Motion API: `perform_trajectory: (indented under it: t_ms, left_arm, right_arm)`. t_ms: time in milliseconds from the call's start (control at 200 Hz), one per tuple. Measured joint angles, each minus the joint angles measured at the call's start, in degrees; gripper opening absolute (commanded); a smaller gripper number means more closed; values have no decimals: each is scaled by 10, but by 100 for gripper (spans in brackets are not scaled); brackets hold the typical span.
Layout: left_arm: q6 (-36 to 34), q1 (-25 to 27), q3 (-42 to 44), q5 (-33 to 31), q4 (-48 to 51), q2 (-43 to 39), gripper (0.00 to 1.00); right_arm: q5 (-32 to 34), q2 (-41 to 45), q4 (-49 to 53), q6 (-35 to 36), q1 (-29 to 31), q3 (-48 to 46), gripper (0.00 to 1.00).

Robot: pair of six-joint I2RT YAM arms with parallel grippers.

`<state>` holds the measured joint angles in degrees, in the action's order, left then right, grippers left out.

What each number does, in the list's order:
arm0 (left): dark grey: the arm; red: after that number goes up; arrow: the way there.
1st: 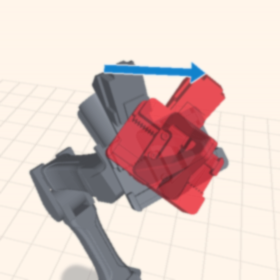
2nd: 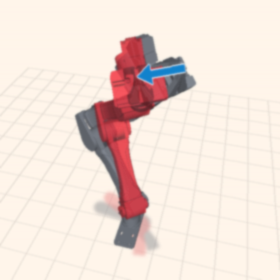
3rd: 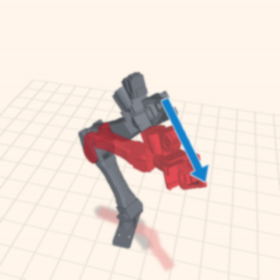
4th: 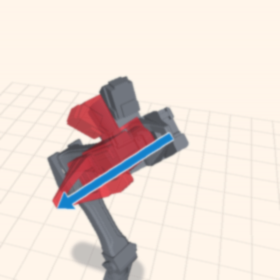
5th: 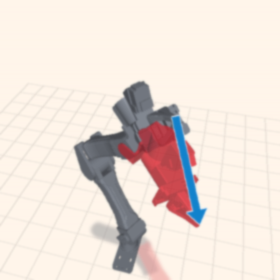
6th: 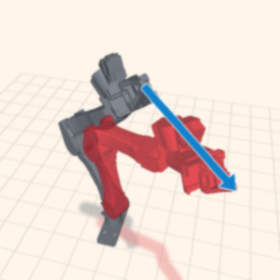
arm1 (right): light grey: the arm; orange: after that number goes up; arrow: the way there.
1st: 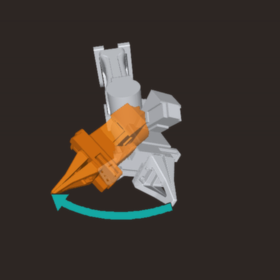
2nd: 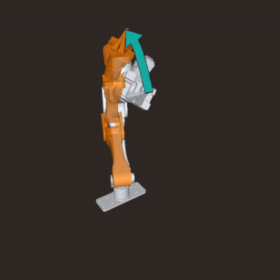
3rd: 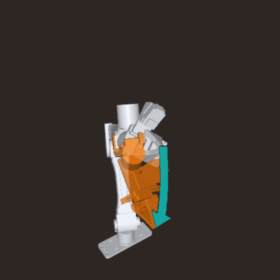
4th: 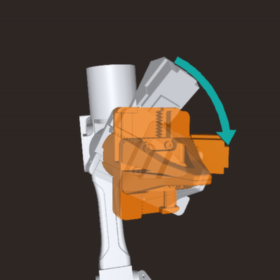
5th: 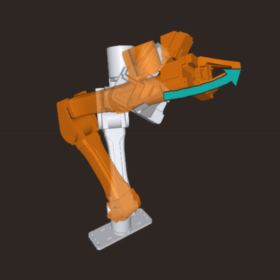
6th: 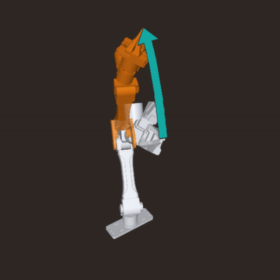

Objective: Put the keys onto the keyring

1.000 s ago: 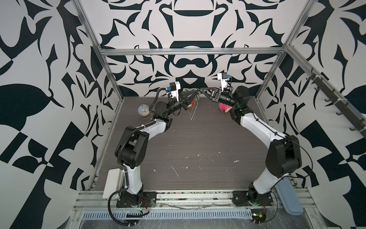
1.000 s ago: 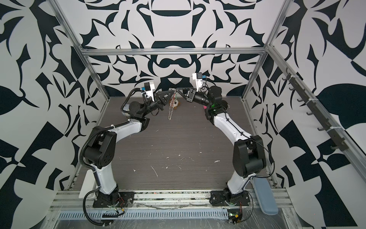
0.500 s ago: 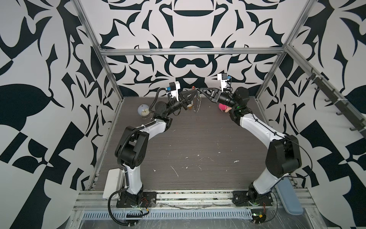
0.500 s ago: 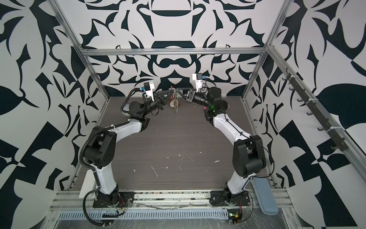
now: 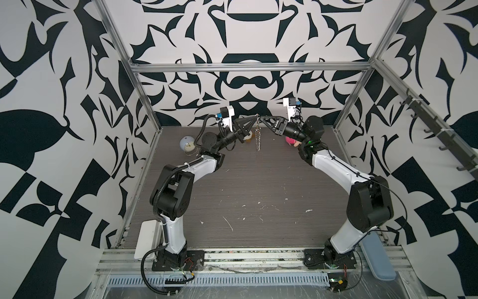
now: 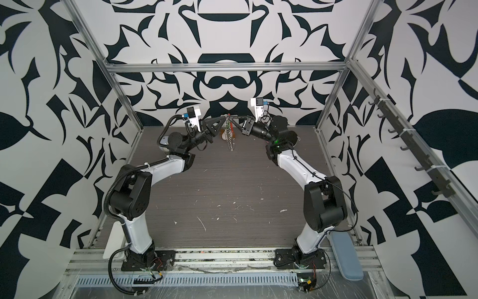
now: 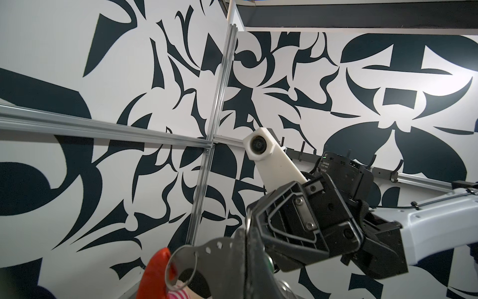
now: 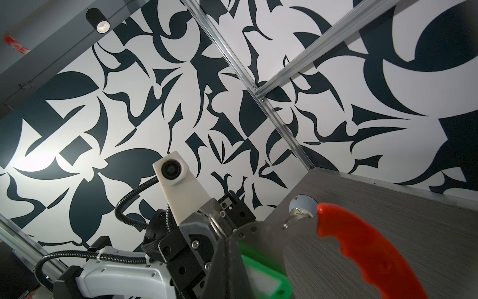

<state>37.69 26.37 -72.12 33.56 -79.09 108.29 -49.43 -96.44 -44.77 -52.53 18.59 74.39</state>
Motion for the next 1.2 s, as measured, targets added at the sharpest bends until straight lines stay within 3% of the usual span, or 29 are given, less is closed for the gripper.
perform_trajectory:
  t_ms: [150,310,425,680,1200]
  left_arm:
    - [0,-4,0,-3,0,0,0]
    - [-1,-5,0,-5,1,0,0]
    - [-2,-4,0,-9,0,-3,0]
    - [-4,-2,0,-10,0,-7,0]
    - [-2,-2,8,8,1,-14,0]
  right_arm:
    - [7,-10,-8,-2,5,0,0]
    - [7,-19,-18,-14,9,0,16]
    - [3,-26,-15,-22,19,-2,22]
    - [-5,-26,13,-23,24,-2,25]
    - [34,77,210,145,-15,16,30]
